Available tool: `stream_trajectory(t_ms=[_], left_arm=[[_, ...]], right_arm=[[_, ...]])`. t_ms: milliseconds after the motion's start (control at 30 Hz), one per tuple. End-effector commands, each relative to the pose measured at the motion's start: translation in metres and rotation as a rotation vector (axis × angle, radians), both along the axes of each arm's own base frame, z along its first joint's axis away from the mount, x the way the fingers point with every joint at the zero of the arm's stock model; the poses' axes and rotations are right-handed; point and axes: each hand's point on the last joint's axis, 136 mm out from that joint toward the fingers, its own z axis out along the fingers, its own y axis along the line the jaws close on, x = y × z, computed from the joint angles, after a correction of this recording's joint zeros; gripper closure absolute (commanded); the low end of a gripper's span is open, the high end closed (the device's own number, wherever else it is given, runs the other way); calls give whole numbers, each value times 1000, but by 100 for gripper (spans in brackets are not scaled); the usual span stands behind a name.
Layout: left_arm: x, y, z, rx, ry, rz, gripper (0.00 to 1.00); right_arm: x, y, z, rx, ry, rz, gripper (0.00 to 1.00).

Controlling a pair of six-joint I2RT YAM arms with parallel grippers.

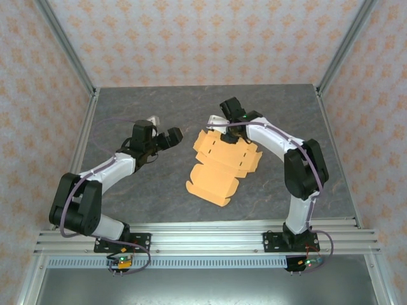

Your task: Fold the paper box

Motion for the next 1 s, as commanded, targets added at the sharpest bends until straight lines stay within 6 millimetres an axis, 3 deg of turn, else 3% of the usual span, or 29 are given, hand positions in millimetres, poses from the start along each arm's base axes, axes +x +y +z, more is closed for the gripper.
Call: stream_trajectory(t_ms=[0,100,200,367,433,567,667,833,967], left_arm=[[5,-21,4,-33,-66,-92,0],[8,-28,-6,29,-50,-135,0],[18,-37,-19,77,-4,-181,0],[34,-64,-35,50,25,-253,5],[38,-73,-44,53,45,-282,8],[41,-89,-58,85,69,-336,14],[44,-97,-72,126,89,-366,27],[40,-105,-81,183,93,-405,65],[34,-108,-70,184,42,-408,86]], right_arm=[[-2,3,38,158,-110,-70,59],[-4,-5,66,384,-157,-276,40],[4,-28,92,690,-145,-690,26],[0,-61,73,976,68,-1310,30],[-1,-60,65,1016,181,-1422,30],[2,-49,60,1047,266,-1464,30],[5,-45,56,1042,288,-1476,31],[3,-37,47,1091,374,-1542,32],[-5,-19,38,1209,573,-1705,30]])
